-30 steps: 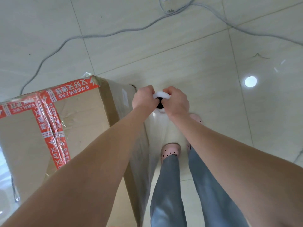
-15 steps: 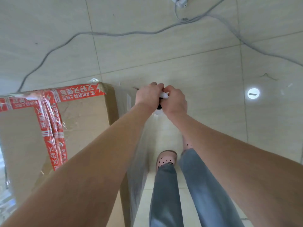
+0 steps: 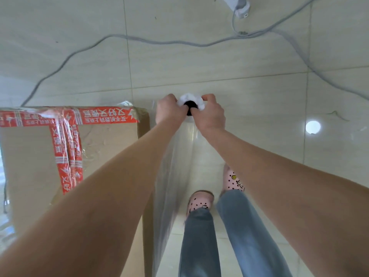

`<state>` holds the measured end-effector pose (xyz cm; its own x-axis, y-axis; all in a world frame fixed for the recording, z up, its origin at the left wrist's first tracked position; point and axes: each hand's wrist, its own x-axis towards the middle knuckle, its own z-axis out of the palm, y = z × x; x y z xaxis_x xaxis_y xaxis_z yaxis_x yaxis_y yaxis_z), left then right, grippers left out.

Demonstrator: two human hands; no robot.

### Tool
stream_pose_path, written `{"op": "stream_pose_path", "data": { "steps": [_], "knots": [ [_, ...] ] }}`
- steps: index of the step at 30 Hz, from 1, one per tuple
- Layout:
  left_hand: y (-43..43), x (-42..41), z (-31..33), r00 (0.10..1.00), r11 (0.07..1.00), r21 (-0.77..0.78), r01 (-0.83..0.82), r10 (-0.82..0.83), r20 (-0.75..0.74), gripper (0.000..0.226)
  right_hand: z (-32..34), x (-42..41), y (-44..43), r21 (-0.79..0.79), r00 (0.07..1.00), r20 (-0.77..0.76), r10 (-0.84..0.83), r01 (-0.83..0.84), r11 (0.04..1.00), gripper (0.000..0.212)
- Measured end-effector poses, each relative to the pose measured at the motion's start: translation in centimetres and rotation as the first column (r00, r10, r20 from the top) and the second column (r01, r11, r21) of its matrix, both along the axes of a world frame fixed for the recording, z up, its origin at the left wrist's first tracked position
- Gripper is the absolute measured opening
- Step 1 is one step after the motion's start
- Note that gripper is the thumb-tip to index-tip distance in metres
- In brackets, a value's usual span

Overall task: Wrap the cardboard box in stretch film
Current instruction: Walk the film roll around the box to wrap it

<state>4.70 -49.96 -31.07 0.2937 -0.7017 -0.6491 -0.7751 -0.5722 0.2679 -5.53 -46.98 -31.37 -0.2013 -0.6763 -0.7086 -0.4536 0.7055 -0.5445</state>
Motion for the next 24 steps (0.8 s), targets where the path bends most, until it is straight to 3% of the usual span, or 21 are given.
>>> {"op": "stream_pose_path", "data": {
  "steps": [7,13,19,24],
  "knots": [
    [-1.3,0.7,0.4,0.976,0.986,0.097,0.137,-0.151,0.157,0.025,0.6,1.1,-1.3,0.070,0.973,0.176,-0.148,0.137,0.988,0.029],
    [-1.9,0.3,0.6,0.970,0.977,0.140,0.160,-0.182,0.159,0.023,0.7,1.2,-1.8,0.107,0.964,0.187,-0.190,0.172,0.979,0.027],
    [-2.9,0.7,0.8,0.929,0.921,0.236,0.311,-0.347,0.128,0.025,0.9,1.7,-1.8,0.117,0.968,0.157,-0.196,0.178,0.977,0.028],
    [-4.5,0.4,0.7,0.793,0.790,0.203,0.578,-0.603,0.090,0.035,1.1,1.6,-3.1,0.199,0.972,0.115,-0.207,0.182,0.963,0.047]
  ]
}}
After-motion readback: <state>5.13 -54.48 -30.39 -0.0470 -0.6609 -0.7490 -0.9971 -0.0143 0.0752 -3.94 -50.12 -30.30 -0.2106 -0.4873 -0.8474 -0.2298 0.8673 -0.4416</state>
